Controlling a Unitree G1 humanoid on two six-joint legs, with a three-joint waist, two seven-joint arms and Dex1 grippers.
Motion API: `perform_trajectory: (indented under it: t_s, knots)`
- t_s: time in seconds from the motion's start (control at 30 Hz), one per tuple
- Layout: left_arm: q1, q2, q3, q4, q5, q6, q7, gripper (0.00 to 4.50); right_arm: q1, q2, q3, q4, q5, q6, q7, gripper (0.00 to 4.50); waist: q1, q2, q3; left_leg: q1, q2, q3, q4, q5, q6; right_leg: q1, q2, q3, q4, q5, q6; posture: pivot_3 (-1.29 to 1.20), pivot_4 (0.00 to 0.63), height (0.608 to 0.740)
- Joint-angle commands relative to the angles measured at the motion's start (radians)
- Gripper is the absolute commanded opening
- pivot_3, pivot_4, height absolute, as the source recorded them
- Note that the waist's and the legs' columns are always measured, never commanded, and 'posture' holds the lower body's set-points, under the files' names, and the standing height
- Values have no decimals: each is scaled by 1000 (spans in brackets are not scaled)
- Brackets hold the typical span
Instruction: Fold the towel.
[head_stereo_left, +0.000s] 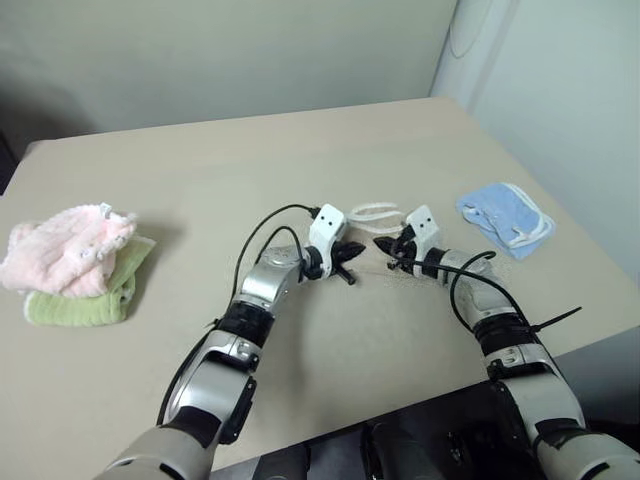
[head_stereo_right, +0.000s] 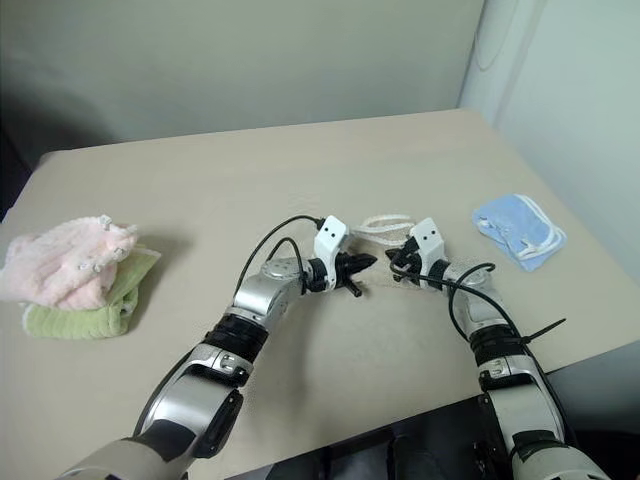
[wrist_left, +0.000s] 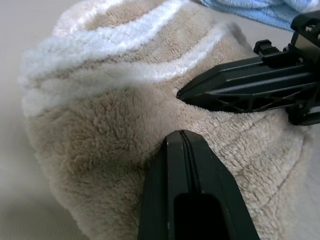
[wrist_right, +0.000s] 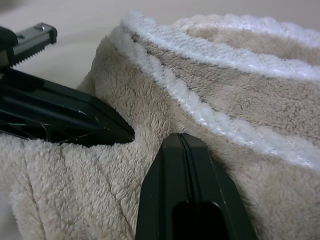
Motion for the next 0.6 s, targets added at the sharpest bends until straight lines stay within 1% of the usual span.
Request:
perform_trajectory:
  t_s: [0.03, 0.13, 0.17, 0.2, 0.23, 0.33, 0.43, 0.5, 0.53, 0.6]
  knots:
    - [26, -21, 122, -97, -102, 0, 6, 31, 15, -29, -32, -55, 10, -7, -3, 0, 0, 0, 0, 0, 0, 0, 0, 0, 0, 0, 0, 0, 0, 1, 0, 0, 150, 740]
    - [50, -18, 265, -277, -240, 81, 50, 31, 23, -76, -101, -205, 107, 83, 51, 0, 2, 0, 0, -3, 0, 0, 0, 1, -1, -2, 0, -1, -1, 1, 0, 0, 150, 740]
    - [61, -6, 299, -332, -273, 111, 65, 10, 25, -93, -119, -246, 134, 116, 61, 184, 2, 1, 1, -6, 0, 1, 0, 2, -2, -4, 0, -1, -1, 1, 0, 0, 150, 740]
    - [77, 14, 328, -388, -298, 137, 76, 0, 25, -111, -138, -277, 161, 156, 68, 403, 2, 1, 1, -9, 0, 2, 0, 8, -12, -7, 0, -1, -1, 1, 0, 0, 150, 740]
    - [89, 27, 345, -427, -313, 157, 85, 0, 25, -122, -149, -298, 178, 185, 69, 606, 1, 1, 0, -9, 0, 2, -1, 9, -14, -7, 0, -1, -1, 1, 0, 0, 150, 740]
    - [168, 129, 378, -525, -302, 191, 91, 0, 11, -170, -183, -320, 226, 302, 79, 1555, -4, 1, 0, -6, 0, 3, -3, 9, -14, -6, 0, 0, -3, 0, -1, 0, 150, 740]
    - [246, 204, 414, -567, -306, 200, 97, 0, -17, -197, -186, -276, 246, 393, 93, 2637, -9, 1, 0, -5, 0, 3, -5, 9, -14, -6, 1, 1, -3, 0, -1, 0, 150, 740]
    - [306, 245, 444, -587, -307, 197, 101, 0, -43, -196, -191, -232, 272, 449, 114, 3429, -11, 1, 0, -5, 0, 3, -4, 9, -14, -6, 1, 1, -2, 0, -1, 0, 150, 740]
    - [336, 261, 460, -596, -308, 198, 105, 0, -57, -188, -195, -203, 282, 463, 122, 3704, -11, 1, 0, -5, 0, 3, -4, 9, -14, -6, 1, 1, -2, 0, -1, 0, 150, 740]
    - [391, 285, 489, -617, -315, 199, 113, 0, -81, -173, -191, -150, 289, 476, 140, 4446, -11, 1, 0, -5, 0, 3, -4, 10, -14, -7, 1, 1, -2, 0, -1, 0, 150, 740]
